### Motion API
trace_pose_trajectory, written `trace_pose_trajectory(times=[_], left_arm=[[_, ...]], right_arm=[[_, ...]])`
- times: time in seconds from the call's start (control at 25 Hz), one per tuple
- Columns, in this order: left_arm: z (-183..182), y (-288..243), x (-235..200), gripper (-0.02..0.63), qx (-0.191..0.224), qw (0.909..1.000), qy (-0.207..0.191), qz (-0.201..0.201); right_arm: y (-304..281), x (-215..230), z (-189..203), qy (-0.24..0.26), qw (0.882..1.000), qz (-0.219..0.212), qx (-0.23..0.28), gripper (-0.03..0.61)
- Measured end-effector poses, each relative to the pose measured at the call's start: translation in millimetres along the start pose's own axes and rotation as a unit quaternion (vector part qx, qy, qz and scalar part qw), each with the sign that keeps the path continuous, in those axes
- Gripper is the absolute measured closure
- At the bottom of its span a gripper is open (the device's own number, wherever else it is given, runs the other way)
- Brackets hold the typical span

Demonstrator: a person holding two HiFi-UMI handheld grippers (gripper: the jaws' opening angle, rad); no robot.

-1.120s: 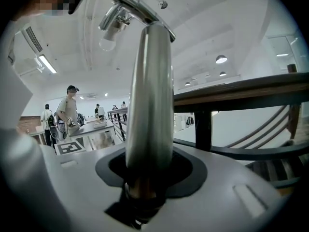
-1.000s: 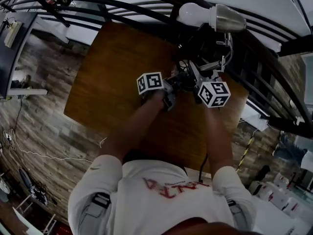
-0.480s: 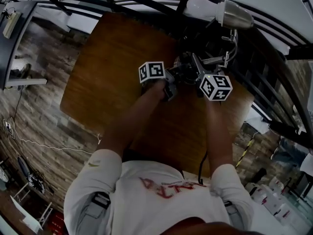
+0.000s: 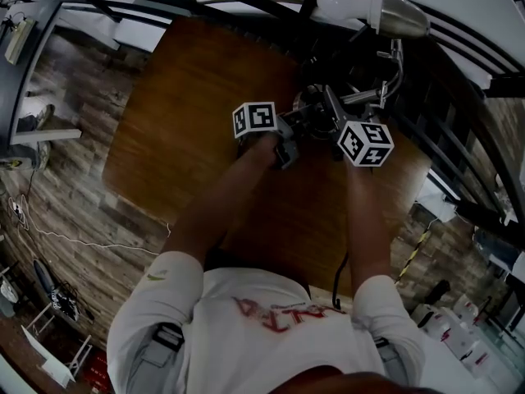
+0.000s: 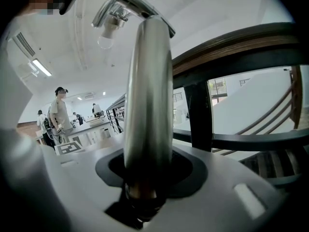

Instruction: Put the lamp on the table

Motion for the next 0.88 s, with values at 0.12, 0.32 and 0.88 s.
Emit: trace_pose_trajectory(times=[0.12, 0.32, 0.88], left_arm=[[3, 2, 5, 0.411, -0.008, 0.9999, -0.012, 0.006], [0, 23, 8, 0.376, -0.018, 0.9992, -0.034, 0.007], [-34, 110, 48, 0.577, 0.072, 0.9763, -0.203, -0.025]], right_arm=[[-3, 0, 0, 0.001, 1.000, -0.002, -0.003, 0.411], [-13, -7, -1, -0.001, 1.000, -0.003, -0.007, 0.411], [-10, -11, 7, 0.027, 0.999, -0.007, -0.016, 0.410]])
Point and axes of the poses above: the fingertips, and each gripper's own axes: y backward along the fingers, x to its right, z out of its underside, the point moved 1 cm from there along y, backward along the fingers, and after that the axes turned 6 degrees about -y, right-handed, at the moved point
